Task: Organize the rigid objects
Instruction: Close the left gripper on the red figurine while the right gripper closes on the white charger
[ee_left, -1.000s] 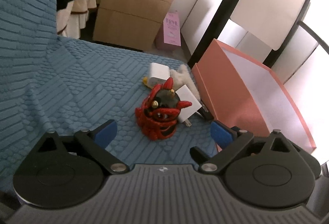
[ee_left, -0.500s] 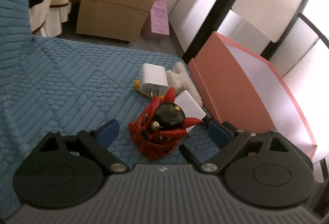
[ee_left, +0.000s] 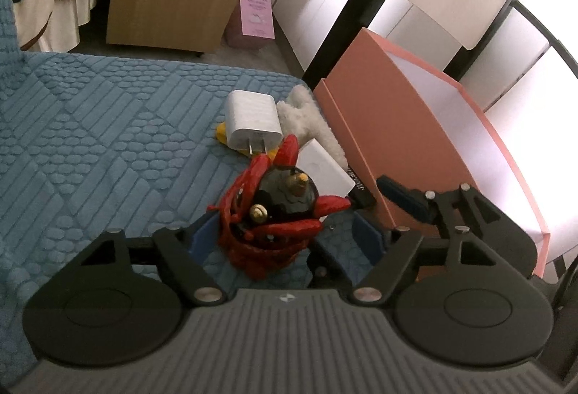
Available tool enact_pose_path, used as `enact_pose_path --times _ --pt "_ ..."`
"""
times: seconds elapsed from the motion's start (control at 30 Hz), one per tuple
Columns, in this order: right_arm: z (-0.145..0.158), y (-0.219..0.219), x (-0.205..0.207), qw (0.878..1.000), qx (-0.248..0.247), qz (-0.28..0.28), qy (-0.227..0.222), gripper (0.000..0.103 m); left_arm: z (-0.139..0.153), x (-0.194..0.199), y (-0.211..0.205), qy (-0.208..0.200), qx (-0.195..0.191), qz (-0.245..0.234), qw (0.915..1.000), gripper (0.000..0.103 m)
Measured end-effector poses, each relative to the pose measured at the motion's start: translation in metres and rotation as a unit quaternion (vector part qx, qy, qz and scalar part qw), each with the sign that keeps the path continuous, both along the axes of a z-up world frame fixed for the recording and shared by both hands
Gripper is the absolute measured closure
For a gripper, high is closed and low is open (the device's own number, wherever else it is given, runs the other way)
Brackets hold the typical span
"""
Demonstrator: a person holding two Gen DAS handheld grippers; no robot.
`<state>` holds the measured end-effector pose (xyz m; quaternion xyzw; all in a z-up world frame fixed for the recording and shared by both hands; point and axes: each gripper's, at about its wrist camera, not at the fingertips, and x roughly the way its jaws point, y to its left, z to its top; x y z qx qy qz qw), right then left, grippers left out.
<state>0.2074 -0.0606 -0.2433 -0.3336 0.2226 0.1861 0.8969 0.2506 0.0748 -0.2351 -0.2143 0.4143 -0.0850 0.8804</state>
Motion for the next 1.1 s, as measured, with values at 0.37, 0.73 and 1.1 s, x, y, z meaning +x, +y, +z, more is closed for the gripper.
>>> enact_pose_path --times 0.37,0.73,1.1 --pt "-0.008 0.017 0.016 1.0 -0.024 0.008 -0.01 0.034 -0.004 0.001 0.013 0.013 -0.014 0.014 0.9997 0.032" --pt "-0.009 0.02 0.001 1.0 -0.019 0.02 0.001 0.048 -0.003 -0.002 0.018 0.019 -0.02 0.023 0.9993 0.039" --pt "0.002 0.011 -0.007 0.998 0.036 0.003 0.042 0.049 0.002 -0.015 0.026 0.02 -0.027 0.037 0.9988 0.04"
